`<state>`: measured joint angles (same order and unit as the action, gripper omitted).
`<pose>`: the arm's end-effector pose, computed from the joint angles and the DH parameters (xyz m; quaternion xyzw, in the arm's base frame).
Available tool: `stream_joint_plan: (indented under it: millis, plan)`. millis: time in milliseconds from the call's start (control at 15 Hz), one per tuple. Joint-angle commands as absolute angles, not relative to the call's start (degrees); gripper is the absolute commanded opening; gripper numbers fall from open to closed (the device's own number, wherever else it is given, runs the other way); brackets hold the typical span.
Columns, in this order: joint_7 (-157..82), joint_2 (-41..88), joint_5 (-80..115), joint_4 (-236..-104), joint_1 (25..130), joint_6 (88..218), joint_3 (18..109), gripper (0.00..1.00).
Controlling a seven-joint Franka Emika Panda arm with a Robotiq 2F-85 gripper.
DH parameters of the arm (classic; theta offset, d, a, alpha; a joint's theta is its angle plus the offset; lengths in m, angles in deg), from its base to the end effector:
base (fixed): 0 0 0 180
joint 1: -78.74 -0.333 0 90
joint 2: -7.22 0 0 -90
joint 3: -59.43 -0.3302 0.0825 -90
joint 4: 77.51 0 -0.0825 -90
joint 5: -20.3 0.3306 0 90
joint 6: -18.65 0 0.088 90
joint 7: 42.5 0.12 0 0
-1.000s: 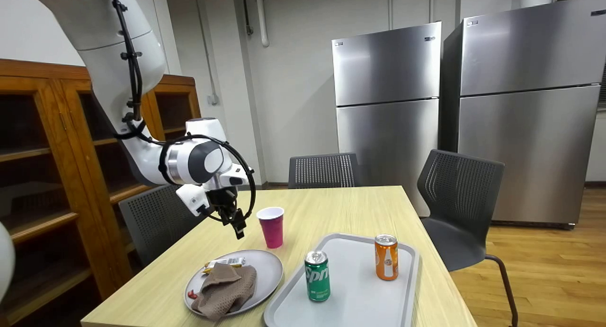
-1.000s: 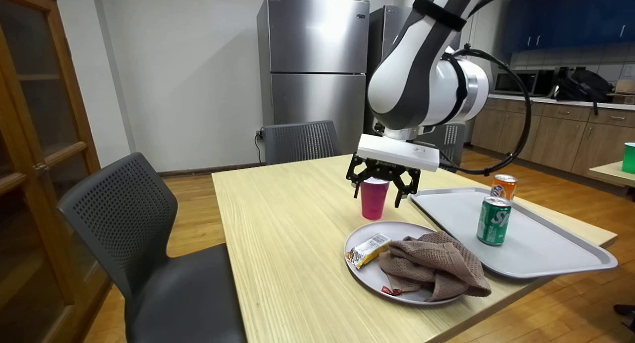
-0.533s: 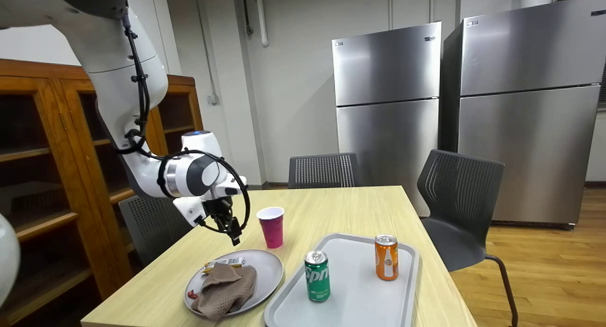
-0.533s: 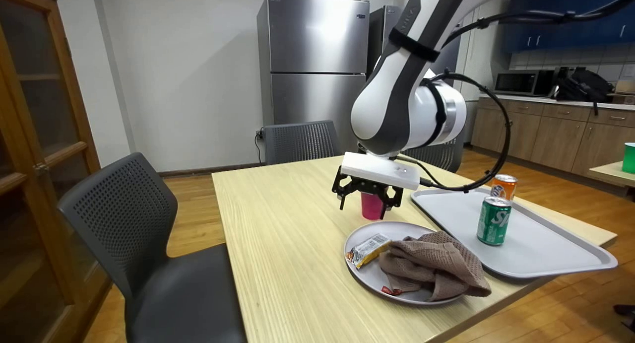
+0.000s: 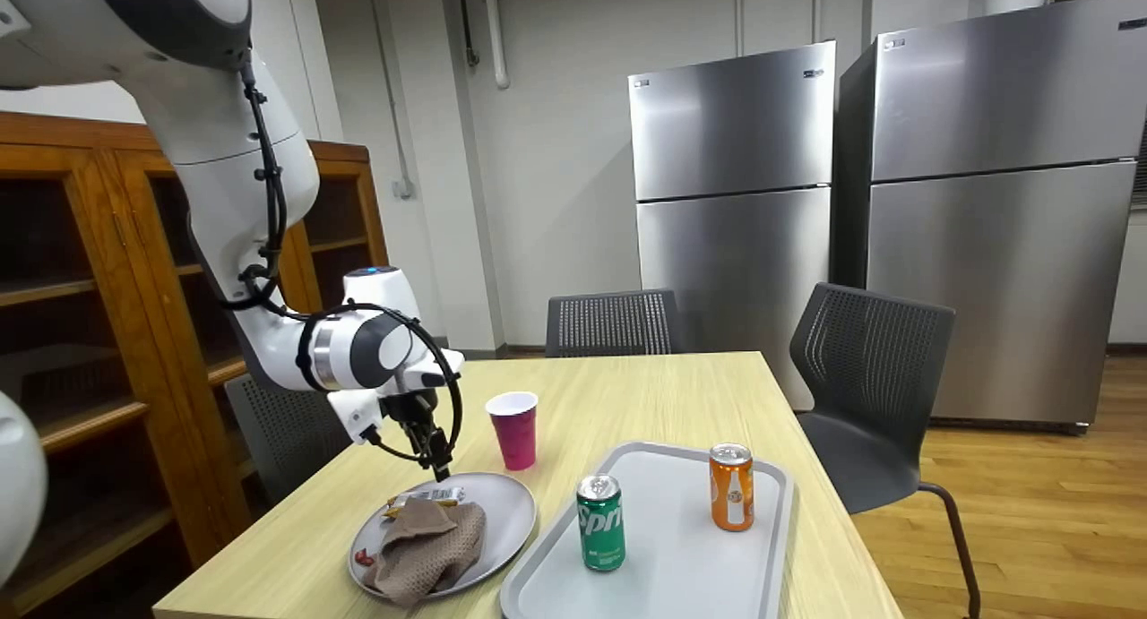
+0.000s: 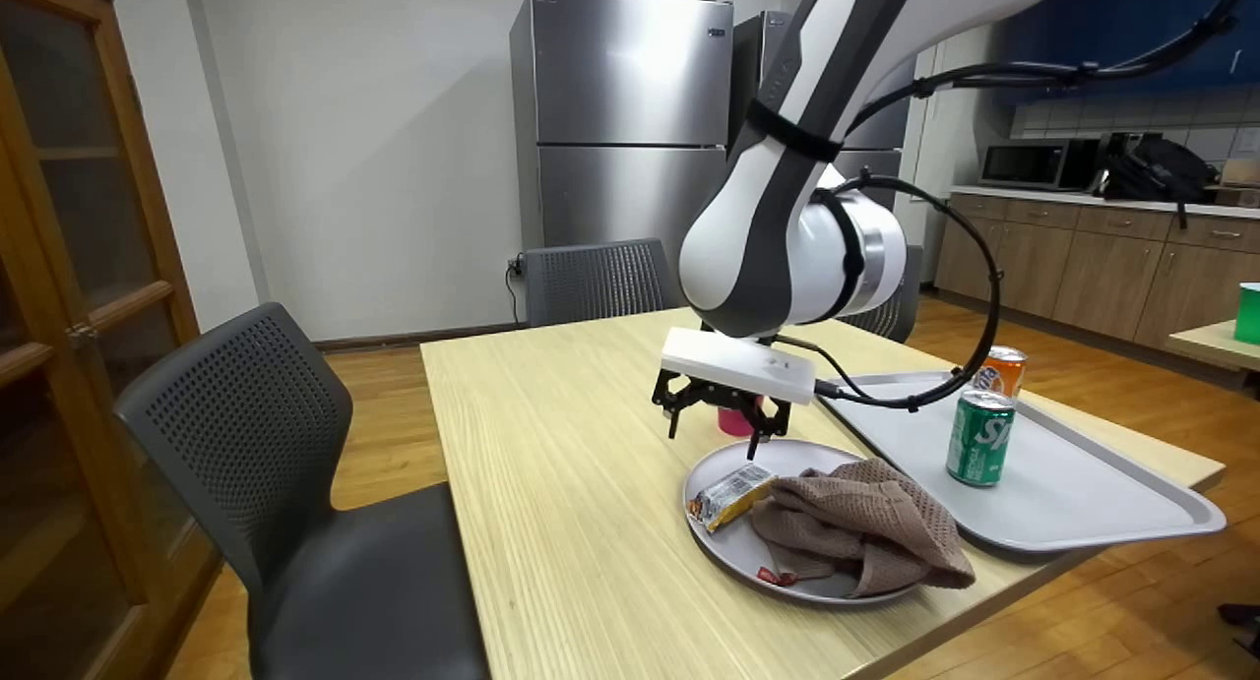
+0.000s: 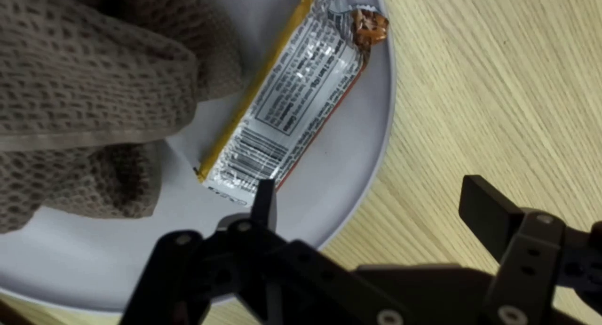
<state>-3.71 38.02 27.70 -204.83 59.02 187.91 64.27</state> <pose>0.5326 0.1337 0.1988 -0.9609 0.2586 -0.0895 0.0423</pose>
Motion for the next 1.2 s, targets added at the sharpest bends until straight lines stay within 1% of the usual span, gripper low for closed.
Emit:
stream_joint_plan:
  millis: [0,467,667,1133]
  plan:
    - [-1.69,38.75,29.01,-204.14,57.61,187.20,64.89,1.00]
    - [1.76,36.90,28.10,-206.14,55.64,185.42,67.30,1.00]
    - [0.95,36.62,28.66,-207.04,56.74,185.26,65.88,1.00]
    - [0.65,35.48,28.38,-209.64,56.68,185.31,65.79,1.00]
